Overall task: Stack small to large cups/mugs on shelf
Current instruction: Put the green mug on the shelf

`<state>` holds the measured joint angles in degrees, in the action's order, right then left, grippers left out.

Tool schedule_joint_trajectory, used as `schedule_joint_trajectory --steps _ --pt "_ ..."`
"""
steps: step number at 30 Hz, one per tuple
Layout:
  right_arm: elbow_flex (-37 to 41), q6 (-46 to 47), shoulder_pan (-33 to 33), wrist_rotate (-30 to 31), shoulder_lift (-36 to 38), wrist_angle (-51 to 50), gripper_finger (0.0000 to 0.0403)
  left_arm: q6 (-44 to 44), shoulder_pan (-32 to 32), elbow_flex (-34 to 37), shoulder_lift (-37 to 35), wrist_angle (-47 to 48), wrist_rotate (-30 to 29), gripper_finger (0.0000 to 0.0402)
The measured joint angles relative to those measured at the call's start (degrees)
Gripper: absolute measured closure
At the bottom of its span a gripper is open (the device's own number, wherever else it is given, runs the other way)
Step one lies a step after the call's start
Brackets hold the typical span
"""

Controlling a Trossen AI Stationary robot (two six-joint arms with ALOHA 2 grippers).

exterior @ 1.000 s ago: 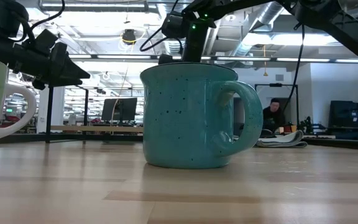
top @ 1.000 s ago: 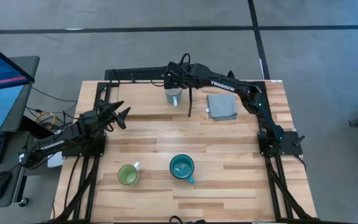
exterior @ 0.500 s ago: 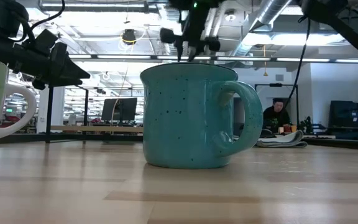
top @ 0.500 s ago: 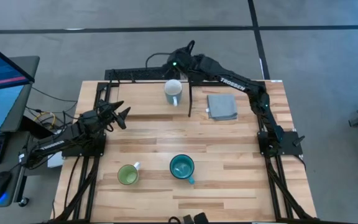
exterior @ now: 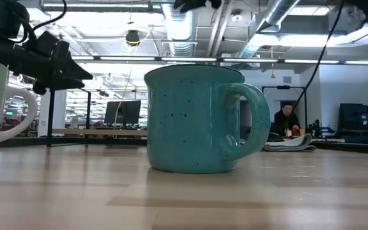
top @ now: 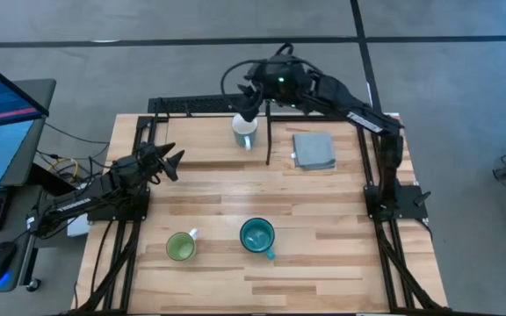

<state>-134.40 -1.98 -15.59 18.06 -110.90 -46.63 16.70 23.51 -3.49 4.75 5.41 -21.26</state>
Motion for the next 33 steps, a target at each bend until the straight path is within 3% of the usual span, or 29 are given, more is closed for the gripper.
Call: schedule_joint_trajectory --steps 5,14,20,26,33 --pt "0.0 -9.56 2.85 -0.02 3.22 0.02 0.0236 2.56 -0.01 0.0 0.0 -0.02 0.0 0.0154" --pt "0.02 -12.08 8.49 -0.07 6.04 -7.48 0.0236 1.92 0.0 0.0 -0.01 -0.06 -0.04 0.0154" --pt "0.02 -10.02 10.2 -0.83 6.1 -23.03 0.0236 2.7 0.0 0.0 0.0 -0.16 0.5 0.0154" --pt "0.09 -3.83 11.1 -6.26 5.72 -37.12 0.0236 3.01 -0.01 0.16 0.0 -1.25 1.5 0.0154" --pt "5.68 -2.51 11.33 -7.49 10.36 -32.47 0.0236 3.5 0.0 0.28 -0.04 -5.72 6.29 0.0154"
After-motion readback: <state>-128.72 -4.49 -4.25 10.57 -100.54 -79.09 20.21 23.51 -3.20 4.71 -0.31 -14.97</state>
